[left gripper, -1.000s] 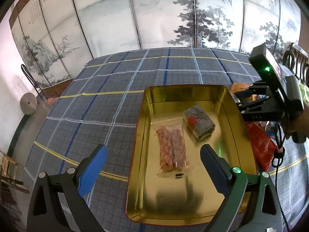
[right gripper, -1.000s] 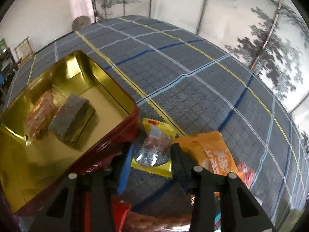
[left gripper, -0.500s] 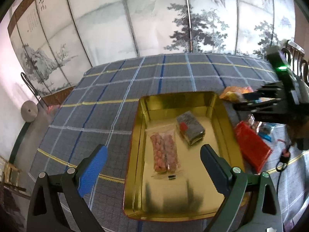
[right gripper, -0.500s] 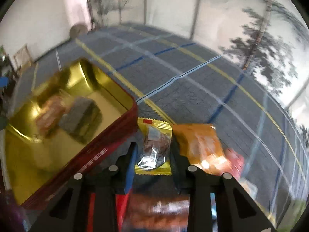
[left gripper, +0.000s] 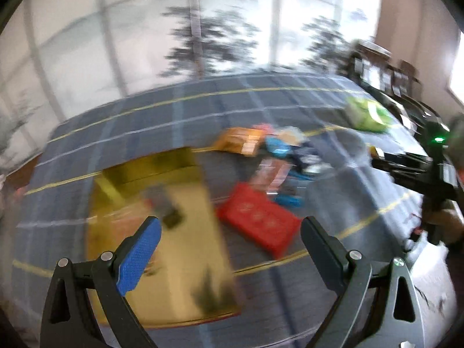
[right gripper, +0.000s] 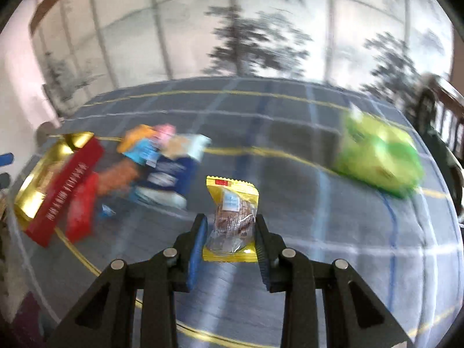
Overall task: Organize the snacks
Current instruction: 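Grasp the blue-wrapped snack with the left gripper while the right holds the yellow snack, then carry the blue snack into the gold tray and open the left gripper while the right holds the yellow snack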
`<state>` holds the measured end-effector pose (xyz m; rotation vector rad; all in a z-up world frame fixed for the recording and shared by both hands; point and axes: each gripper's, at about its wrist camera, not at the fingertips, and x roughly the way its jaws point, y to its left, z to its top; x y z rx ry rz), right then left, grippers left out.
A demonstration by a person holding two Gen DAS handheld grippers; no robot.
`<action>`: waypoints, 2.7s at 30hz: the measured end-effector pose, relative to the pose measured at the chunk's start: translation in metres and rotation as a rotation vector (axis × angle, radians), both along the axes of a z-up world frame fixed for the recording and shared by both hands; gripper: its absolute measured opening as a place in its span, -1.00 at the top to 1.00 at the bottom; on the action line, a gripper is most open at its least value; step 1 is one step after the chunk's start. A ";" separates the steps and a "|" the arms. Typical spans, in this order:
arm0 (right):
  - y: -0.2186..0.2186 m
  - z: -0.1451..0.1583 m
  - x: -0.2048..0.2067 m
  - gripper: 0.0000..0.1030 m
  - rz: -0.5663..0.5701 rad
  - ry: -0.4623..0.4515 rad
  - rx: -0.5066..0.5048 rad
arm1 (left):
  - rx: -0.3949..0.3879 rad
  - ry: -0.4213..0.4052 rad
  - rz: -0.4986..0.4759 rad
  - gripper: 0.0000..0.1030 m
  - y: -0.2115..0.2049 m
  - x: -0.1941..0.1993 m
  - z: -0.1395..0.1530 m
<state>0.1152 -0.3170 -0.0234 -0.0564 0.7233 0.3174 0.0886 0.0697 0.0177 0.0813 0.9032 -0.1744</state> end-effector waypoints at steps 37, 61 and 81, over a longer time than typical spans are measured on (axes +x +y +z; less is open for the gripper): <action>-0.051 -0.024 -0.014 0.37 -0.033 -0.073 0.234 | 0.051 0.287 -0.326 -0.44 -0.113 0.120 -0.091; -0.054 -0.026 -0.008 0.36 -0.048 -0.049 0.250 | 0.048 0.294 -0.236 0.56 -0.123 0.111 -0.101; -0.054 -0.033 0.003 0.36 -0.152 0.016 0.189 | -0.047 0.080 -0.049 0.55 -0.063 0.010 -0.020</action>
